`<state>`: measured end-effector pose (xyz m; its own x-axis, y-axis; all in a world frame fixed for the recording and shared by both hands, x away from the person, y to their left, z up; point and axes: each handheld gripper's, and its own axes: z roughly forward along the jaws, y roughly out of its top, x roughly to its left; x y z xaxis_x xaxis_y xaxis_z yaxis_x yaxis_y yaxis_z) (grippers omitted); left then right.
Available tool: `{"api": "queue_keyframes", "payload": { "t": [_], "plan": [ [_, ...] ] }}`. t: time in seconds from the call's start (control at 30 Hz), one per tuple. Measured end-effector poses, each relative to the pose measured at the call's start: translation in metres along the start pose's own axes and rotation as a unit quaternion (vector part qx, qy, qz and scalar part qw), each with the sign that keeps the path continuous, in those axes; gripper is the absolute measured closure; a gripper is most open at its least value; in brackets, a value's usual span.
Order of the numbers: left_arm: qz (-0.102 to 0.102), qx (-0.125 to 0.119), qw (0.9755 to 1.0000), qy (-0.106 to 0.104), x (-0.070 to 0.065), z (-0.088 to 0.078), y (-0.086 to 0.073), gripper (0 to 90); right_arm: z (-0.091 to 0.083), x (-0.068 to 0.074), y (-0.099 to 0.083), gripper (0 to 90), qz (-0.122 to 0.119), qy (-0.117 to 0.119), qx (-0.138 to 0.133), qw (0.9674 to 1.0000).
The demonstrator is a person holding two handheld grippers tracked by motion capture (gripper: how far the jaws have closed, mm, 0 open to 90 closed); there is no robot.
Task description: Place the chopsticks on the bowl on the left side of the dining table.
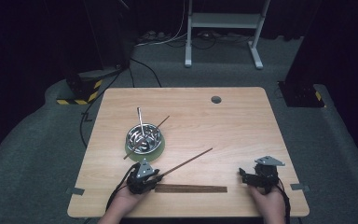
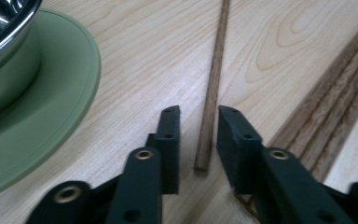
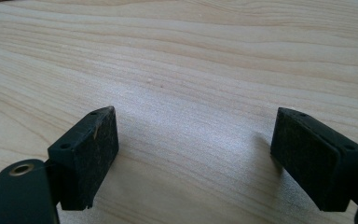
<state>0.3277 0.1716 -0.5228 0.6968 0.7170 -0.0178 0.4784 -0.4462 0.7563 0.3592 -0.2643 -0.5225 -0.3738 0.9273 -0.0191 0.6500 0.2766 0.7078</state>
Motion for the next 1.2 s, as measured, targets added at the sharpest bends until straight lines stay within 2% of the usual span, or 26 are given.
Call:
{"api": "queue_keyframes", "payload": {
  "t": [0.07,0.23,0.3,0.57,0.93,1.2],
  "plan": [
    [-0.004,-0.005,1.0000,0.001,-0.001,0.001,0.002,62.9,0.000,0.000,0.000,14.6,0.000,0.000,0.000,1.0000],
    [0.011,0.006,0.9999,-0.002,-0.004,0.011,0.010,61.3,0.000,0.000,0.000,14.6,0.000,0.000,0.000,1.0000],
    [0.010,0.003,0.9999,-0.005,-0.005,0.015,0.012,63.3,0.000,0.000,0.000,14.5,0.000,0.000,0.000,1.0000],
    [0.011,0.000,0.9999,-0.007,-0.005,0.015,0.012,81.2,0.000,0.000,0.000,14.6,0.000,0.000,0.000,1.0000],
    [0.008,0.000,1.0000,-0.003,-0.005,0.014,0.011,83.6,0.000,0.000,0.000,14.6,0.000,-0.001,-0.002,1.0000],
    [-0.008,-0.027,0.9996,-0.003,-0.003,0.009,0.011,83.7,0.000,0.000,0.000,14.6,0.000,-0.001,0.000,1.0000]
  ]
}}
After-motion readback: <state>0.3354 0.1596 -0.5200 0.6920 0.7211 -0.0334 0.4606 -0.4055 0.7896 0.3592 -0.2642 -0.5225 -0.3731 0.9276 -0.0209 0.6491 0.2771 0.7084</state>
